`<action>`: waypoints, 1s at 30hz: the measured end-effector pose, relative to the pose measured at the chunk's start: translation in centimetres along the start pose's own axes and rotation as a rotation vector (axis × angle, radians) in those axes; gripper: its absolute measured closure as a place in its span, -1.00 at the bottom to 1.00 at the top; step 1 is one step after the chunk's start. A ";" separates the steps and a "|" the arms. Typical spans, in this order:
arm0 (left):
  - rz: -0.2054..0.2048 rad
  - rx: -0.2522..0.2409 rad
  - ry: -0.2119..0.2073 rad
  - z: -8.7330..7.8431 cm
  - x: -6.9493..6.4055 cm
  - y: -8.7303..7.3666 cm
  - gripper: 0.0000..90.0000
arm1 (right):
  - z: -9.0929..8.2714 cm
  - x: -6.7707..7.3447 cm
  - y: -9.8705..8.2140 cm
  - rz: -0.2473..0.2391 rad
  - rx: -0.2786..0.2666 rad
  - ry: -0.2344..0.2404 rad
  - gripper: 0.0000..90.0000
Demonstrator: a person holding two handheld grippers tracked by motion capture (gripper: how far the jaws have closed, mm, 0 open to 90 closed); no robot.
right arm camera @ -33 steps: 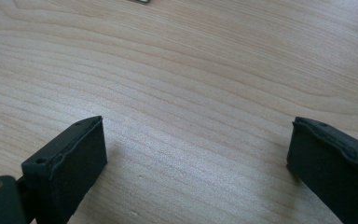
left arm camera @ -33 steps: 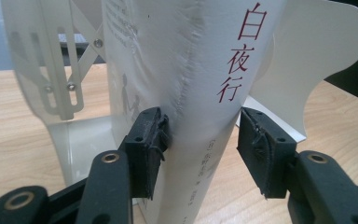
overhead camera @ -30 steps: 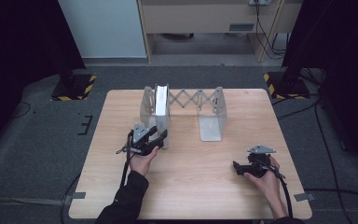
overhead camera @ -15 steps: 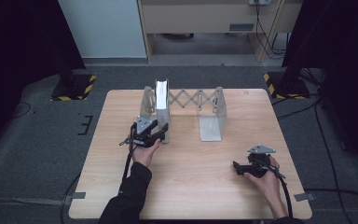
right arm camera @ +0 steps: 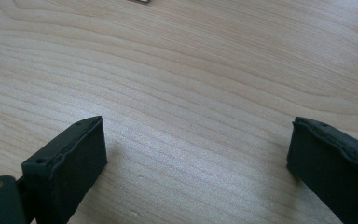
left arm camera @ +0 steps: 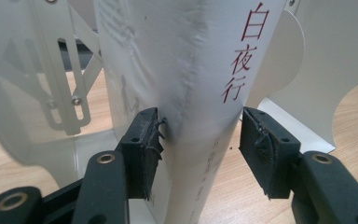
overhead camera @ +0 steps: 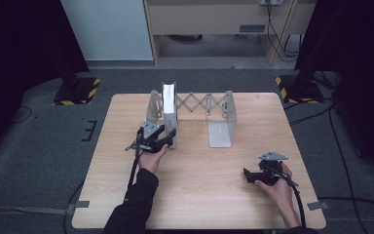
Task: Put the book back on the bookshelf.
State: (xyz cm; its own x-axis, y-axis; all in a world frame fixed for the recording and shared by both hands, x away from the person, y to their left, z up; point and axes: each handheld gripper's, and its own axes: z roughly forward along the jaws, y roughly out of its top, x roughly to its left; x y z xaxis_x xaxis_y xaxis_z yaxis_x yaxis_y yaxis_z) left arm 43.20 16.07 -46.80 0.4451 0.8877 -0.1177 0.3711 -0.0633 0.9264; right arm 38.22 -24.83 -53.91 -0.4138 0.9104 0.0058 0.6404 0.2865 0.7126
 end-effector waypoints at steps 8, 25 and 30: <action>-0.003 0.005 -0.046 -3.1 0.1 -0.9 -0.12 | 0.0 0.0 0.0 0.000 0.000 0.000 -0.89; -0.042 0.211 -0.031 -7.0 2.2 -5.8 -0.42 | 0.0 0.0 0.0 0.000 0.001 0.001 -0.89; -0.070 0.260 -0.002 -7.5 3.3 -7.2 -0.44 | -0.1 0.0 -0.1 0.013 -0.003 -0.005 -0.86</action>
State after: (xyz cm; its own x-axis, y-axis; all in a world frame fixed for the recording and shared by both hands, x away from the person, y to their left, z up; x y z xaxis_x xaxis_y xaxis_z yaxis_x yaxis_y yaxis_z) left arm 35.88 22.87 -51.13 0.4127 0.8930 -0.1797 0.5979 -0.1167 0.7930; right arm 38.08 -24.84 -53.89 -0.4023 0.9154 0.0117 0.6436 0.2737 0.7148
